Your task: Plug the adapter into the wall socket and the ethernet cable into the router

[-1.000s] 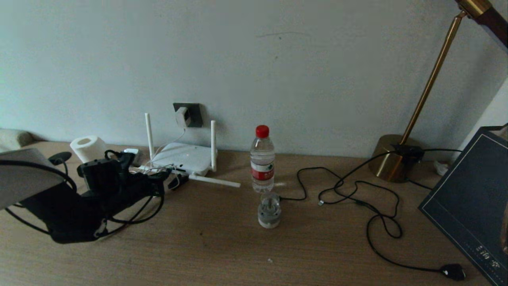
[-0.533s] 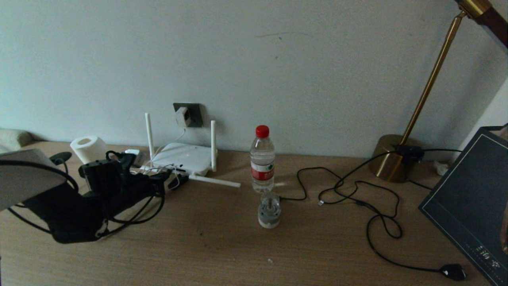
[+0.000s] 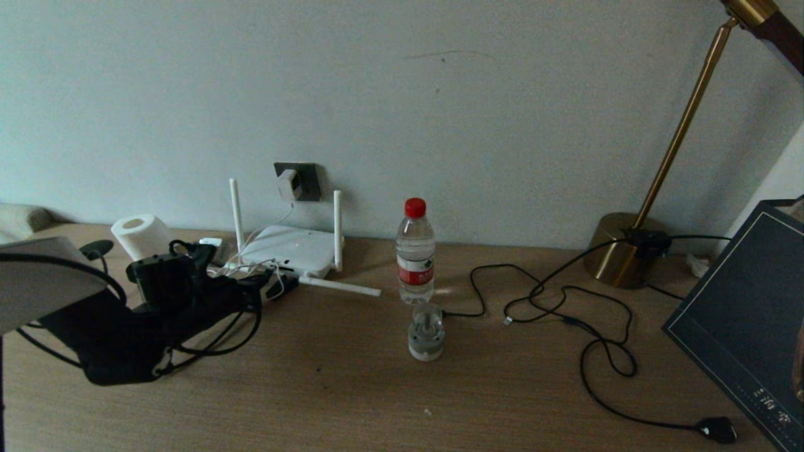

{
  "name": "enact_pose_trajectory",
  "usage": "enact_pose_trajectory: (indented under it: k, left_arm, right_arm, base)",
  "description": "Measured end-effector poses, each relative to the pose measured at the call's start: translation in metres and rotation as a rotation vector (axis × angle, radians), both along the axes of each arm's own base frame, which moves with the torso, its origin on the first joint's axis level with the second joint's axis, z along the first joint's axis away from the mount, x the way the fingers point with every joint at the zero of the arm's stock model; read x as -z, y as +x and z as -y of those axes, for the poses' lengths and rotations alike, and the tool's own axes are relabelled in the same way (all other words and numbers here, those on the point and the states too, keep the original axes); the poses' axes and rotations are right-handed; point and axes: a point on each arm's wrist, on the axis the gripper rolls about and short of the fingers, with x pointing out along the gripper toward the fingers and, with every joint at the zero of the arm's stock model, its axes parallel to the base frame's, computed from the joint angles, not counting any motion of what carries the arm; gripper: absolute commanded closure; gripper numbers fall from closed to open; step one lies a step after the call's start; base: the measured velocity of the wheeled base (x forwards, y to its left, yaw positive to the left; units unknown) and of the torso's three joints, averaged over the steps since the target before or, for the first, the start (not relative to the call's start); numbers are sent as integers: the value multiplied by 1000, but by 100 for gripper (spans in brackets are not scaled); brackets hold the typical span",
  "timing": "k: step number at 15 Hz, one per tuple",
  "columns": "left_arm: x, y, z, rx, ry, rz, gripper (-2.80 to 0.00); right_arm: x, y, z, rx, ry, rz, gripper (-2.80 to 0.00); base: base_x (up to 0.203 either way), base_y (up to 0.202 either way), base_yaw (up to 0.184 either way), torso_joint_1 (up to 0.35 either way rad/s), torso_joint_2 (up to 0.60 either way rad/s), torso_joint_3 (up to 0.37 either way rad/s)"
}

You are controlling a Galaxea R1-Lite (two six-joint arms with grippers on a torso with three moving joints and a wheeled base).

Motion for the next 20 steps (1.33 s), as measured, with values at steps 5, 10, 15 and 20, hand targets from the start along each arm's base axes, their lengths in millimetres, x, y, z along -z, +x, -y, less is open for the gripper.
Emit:
enact_pose_trajectory:
  k: [5,10,15,20]
  left_arm:
    - [2,0,0,0,0,-5,0]
    - [2,1,0,0,0,-2,0]
    - [-1,3,0,0,1,9,0]
    - [-1,4,0,0,1,13,0]
  right_arm:
    - [0,0,0,0,0,0,0]
    - [0,0,0,0,0,0,0]
    - [0,0,0,0,0,0,0]
    - [0,0,0,0,0,0,0]
  base:
    - [0,0,0,0,0,0]
    - [0,0,0,0,0,0]
    - [0,0,0,0,0,0]
    - [0,0,0,0,0,0]
